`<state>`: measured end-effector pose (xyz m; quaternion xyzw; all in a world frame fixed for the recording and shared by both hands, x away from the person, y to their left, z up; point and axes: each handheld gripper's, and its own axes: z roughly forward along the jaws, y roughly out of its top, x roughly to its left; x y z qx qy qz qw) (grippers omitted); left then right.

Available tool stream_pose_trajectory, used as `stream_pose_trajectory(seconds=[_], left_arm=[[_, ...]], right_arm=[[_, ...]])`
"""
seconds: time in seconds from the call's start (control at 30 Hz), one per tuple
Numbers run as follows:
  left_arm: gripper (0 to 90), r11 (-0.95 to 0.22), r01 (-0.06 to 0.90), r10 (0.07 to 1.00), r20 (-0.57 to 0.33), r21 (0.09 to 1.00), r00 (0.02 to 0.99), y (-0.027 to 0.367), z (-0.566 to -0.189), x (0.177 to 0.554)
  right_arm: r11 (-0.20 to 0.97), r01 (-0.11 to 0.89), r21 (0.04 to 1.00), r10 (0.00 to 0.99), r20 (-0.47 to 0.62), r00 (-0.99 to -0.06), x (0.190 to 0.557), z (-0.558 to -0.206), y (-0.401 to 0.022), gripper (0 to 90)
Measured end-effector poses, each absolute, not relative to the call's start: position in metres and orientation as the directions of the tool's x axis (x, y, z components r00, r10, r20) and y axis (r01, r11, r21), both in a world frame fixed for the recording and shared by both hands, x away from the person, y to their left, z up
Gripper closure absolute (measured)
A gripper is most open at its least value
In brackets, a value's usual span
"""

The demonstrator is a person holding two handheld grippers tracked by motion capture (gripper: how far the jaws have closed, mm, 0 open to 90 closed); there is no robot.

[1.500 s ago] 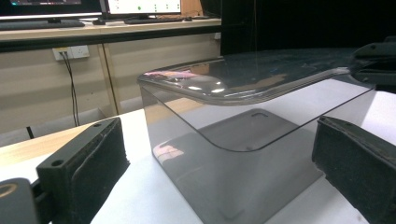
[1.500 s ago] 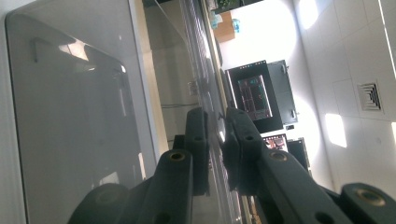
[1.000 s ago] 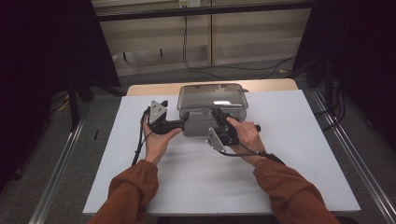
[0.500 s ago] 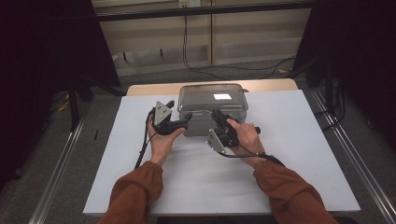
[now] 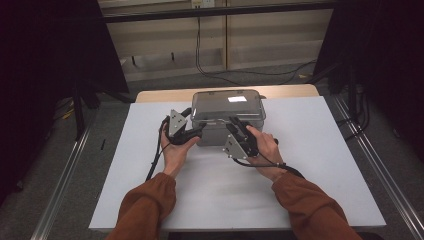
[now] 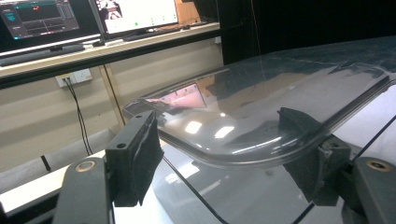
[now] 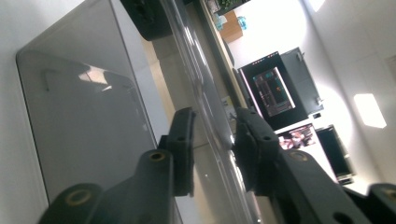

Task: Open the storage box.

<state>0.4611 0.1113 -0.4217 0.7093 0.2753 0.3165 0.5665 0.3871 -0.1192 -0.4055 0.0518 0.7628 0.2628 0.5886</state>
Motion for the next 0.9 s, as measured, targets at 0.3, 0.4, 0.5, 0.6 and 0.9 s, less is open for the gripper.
stream_pose_trajectory(seconds=[0.3,0.4,0.5,0.6,0.9], left_arm=[[33.4,-0.208,0.027,0.747,0.141,0.978,0.650,0.113,-0.420,0.461],[33.2,-0.206,0.028,0.747,0.139,0.978,0.650,0.113,-0.420,0.461],[33.3,-0.207,0.023,0.748,0.143,0.978,0.648,0.113,-0.419,0.461],[33.5,-0.200,0.019,0.750,0.141,0.980,0.646,0.113,-0.419,0.461],[34.2,-0.203,0.016,0.750,0.145,0.979,0.645,0.113,-0.418,0.461]], right_arm=[[0.752,-0.152,0.642,0.560,-0.742,-0.368,0.389,-0.405,-0.133,34.7],[0.720,-0.122,0.684,0.600,-0.700,-0.388,0.393,-0.404,-0.139,27.0],[0.694,-0.106,0.712,0.624,-0.668,-0.407,0.394,-0.402,-0.144,22.8],[0.670,-0.078,0.738,0.648,-0.634,-0.423,0.396,-0.399,-0.150,18.9],[0.465,0.064,0.883,0.803,-0.390,-0.451,0.401,-0.396,-0.184,10.9]])
